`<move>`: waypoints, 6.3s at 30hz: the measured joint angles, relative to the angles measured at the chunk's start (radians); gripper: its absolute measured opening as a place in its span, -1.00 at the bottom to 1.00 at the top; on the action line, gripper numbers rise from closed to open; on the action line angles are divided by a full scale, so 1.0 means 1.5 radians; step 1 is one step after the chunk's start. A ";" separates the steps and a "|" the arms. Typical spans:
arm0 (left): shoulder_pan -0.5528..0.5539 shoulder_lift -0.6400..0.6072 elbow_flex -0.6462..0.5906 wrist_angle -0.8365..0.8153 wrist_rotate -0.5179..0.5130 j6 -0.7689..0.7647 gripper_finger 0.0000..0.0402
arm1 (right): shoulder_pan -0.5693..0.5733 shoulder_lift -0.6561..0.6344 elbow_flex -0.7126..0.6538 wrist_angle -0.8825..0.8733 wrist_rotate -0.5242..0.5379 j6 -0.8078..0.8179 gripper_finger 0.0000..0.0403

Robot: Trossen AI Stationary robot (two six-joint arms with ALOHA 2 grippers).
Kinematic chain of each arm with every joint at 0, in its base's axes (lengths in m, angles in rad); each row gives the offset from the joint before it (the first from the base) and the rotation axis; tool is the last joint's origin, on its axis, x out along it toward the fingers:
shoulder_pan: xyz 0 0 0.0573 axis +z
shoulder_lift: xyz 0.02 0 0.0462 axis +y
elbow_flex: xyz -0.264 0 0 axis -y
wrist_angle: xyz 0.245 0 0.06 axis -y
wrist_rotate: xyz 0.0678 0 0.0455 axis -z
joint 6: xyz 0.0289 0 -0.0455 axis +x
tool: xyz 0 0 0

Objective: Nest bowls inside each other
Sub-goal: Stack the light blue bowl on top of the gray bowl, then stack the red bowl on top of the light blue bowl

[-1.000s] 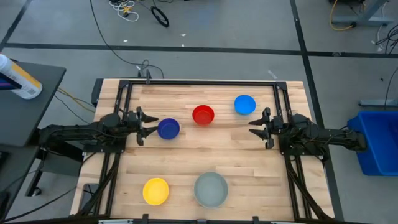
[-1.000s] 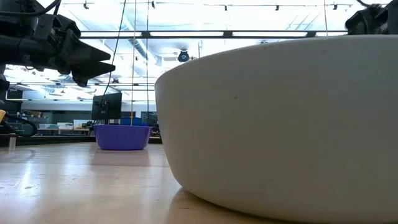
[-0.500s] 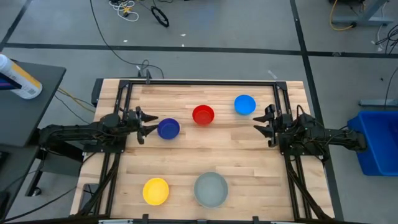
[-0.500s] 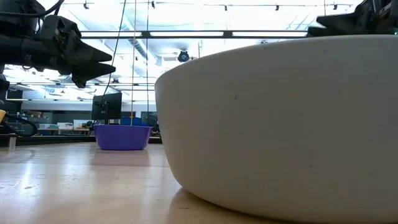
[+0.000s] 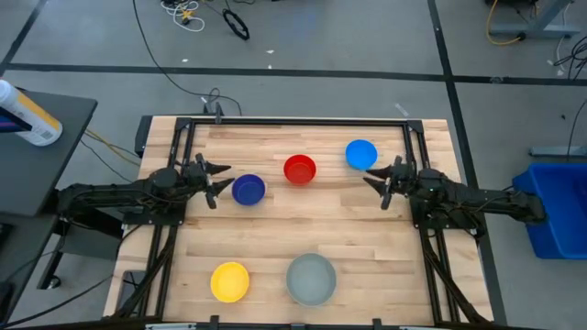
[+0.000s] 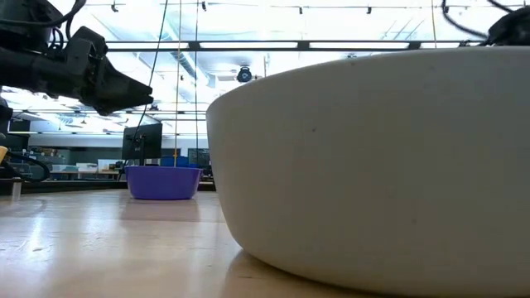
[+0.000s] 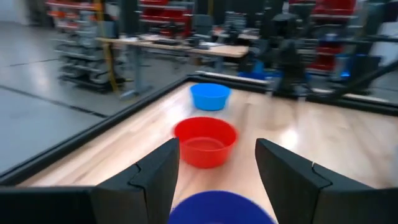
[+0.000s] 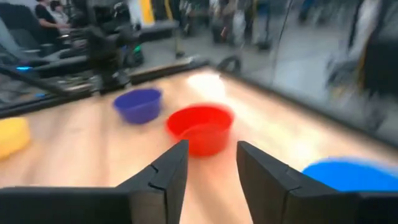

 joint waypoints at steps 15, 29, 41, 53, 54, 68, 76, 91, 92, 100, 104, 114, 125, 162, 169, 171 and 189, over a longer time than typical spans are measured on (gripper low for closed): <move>0.000 0.000 0.000 -0.002 -0.021 0.023 0.10 | -0.100 0.457 0.282 -0.203 -0.175 -0.043 -0.14; 0.000 0.000 0.000 -0.008 -0.023 0.029 0.10 | -0.269 0.748 0.461 -0.316 -0.202 -0.197 -0.17; 0.000 0.000 0.000 -0.008 -0.023 0.029 0.10 | -0.298 0.825 0.463 -0.326 -0.226 -0.203 -0.24; 0.000 0.000 0.000 -0.021 -0.023 0.029 0.10 | -0.248 0.878 0.465 -0.297 -0.202 -0.205 -0.93; 0.000 0.000 0.000 -0.021 -0.023 0.029 0.10 | -0.239 0.877 0.465 -0.297 -0.198 -0.205 -0.95; 0.000 0.000 0.000 -0.022 -0.026 0.032 0.10 | 0.015 0.847 0.480 -0.284 -0.111 -0.082 -0.99; 0.000 0.000 0.000 -0.023 -0.036 0.038 0.10 | 0.180 0.805 0.588 -0.366 -0.042 -0.009 -0.99; 0.000 0.000 0.001 -0.029 -0.054 0.040 0.06 | 0.395 0.929 0.781 -0.373 -0.038 0.102 -0.99; 0.000 0.000 0.001 -0.030 -0.054 0.041 0.05 | 0.401 0.946 0.788 -0.374 -0.048 0.108 -0.99; 0.000 0.000 0.001 -0.031 -0.055 0.031 0.03 | 0.439 1.041 0.853 -0.368 -0.092 0.136 -0.99; 0.000 0.000 0.001 -0.031 -0.055 0.025 0.03 | 0.463 1.054 0.892 -0.364 -0.091 0.151 -0.99; 0.000 0.000 0.000 -0.031 -0.055 0.024 0.03 | 0.505 1.075 0.913 -0.290 -0.074 0.194 -0.99; 0.000 0.037 0.000 -0.032 -0.047 0.019 0.03 | 0.507 1.158 0.912 -0.284 -0.121 0.245 -0.99; 0.000 0.061 -0.002 -0.024 -0.050 0.011 0.03 | 0.263 1.140 0.911 -0.398 -0.046 -0.084 -0.10; 0.000 0.061 -0.002 -0.025 -0.051 0.016 0.03 | 0.104 1.131 0.911 -0.418 -0.086 -0.197 -0.08; 0.000 0.061 -0.002 -0.025 -0.053 0.023 0.03 | 0.065 1.130 0.911 -0.434 -0.105 -0.210 -0.08; 0.001 0.061 -0.002 -0.023 -0.060 0.031 0.03 | -0.044 1.163 0.911 -0.429 -0.214 -0.250 -0.11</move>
